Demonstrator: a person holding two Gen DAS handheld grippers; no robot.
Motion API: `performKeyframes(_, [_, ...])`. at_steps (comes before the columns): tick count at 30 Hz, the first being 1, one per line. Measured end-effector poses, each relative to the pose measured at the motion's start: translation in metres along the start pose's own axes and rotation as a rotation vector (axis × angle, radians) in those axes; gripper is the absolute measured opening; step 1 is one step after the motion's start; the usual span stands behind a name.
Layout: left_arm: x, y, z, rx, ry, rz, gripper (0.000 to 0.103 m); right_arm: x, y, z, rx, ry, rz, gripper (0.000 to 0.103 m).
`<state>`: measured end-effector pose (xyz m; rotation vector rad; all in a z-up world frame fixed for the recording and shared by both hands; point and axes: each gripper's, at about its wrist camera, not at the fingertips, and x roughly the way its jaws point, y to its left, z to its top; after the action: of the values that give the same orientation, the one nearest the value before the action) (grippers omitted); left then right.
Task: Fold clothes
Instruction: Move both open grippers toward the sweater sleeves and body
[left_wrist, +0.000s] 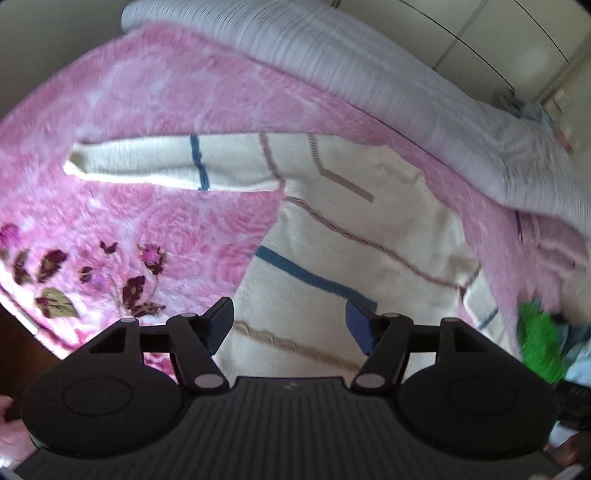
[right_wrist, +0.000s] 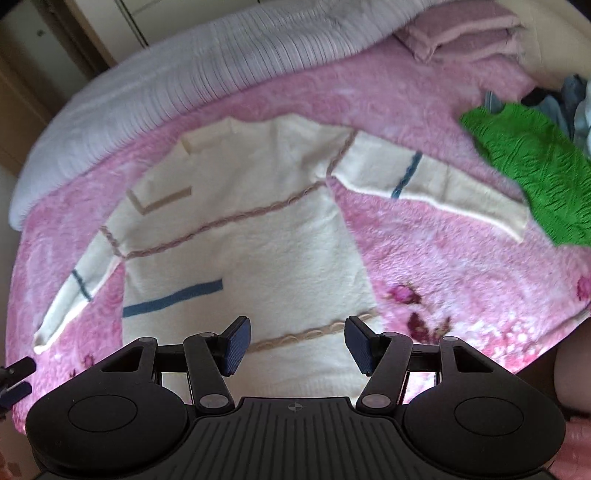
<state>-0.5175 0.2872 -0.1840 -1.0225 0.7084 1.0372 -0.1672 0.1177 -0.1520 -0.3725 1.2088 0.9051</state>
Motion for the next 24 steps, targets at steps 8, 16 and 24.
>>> performKeyframes(8, [0.073,0.108,0.046,-0.281,-0.049,-0.035,0.059,0.080,0.029,0.019,0.078,0.085,-0.048,0.060])
performKeyframes(16, [0.138,0.242,0.075,-0.686,-0.200,-0.029,0.055,0.140,0.022,0.031,0.158,0.085,-0.179,0.060])
performKeyframes(24, [0.182,0.296,0.086,-0.870,-0.288,0.007,0.046,0.191,0.014,0.033,0.151,0.134,-0.258,0.060])
